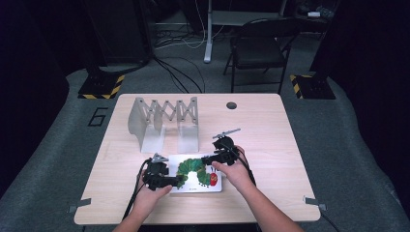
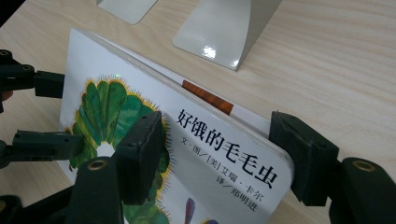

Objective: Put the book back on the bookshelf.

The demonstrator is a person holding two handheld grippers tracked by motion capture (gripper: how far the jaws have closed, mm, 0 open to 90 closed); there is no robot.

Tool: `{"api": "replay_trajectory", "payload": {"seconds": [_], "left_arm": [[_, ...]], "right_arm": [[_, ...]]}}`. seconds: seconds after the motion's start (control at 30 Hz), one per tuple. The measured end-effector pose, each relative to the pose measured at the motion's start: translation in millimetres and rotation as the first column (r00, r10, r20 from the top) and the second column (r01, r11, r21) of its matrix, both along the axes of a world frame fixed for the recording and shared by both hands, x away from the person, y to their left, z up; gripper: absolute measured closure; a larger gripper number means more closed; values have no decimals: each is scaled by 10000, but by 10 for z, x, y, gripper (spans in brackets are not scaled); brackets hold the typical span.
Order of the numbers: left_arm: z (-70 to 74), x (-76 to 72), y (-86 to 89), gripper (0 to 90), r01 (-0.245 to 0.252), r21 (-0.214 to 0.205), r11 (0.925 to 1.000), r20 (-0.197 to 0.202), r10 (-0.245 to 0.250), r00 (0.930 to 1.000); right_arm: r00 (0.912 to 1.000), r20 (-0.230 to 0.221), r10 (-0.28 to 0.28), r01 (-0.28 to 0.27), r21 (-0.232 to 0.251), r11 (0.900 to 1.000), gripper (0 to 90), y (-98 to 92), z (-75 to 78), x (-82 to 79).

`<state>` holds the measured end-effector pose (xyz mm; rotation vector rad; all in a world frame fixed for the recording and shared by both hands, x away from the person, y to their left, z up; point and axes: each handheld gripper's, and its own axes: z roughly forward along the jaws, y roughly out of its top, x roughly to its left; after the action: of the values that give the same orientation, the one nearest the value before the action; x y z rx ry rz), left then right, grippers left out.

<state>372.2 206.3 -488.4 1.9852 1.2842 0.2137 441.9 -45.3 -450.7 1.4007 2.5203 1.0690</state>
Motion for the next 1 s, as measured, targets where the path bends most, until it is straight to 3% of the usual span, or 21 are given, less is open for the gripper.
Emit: {"api": "replay_trajectory", "payload": {"seconds": [0.27, 0.4, 0.53, 0.77, 0.87, 0.9, 1.0], "left_arm": [[59, 5, 47, 432, 215, 56, 9998, -9, -215, 9998], [73, -16, 32, 452, 80, 126, 9999, 204, -83, 9998], [118, -52, 54, 481, 253, 309, 9992, 431, -266, 9987], [164, -111, 62, 496, 126, 271, 9996, 698, -145, 9975], [178, -142, 76, 505, 36, 219, 9998, 907, -56, 9959], [190, -139, 89, 508, 157, 199, 9997, 771, -172, 9969], [200, -127, 120, 513, 344, 245, 9991, 895, -365, 9953]], "right_arm": [[9993, 332, 178, -182, 107, 9998, 357, -39, 56, -35], [9993, 319, 187, -191, 122, 9997, 369, -46, 94, -61], [9985, 479, 248, -255, 130, 9996, 385, -58, 152, -97], [9953, 875, 423, -439, 162, 9989, 387, -58, 218, -186], [9956, 841, 403, -428, 270, 9987, 389, -58, 239, -216], [9949, 923, 405, -432, 270, 9987, 388, -53, 241, -219], [9942, 972, 461, -496, 340, 9982, 387, -49, 248, -216]]}}
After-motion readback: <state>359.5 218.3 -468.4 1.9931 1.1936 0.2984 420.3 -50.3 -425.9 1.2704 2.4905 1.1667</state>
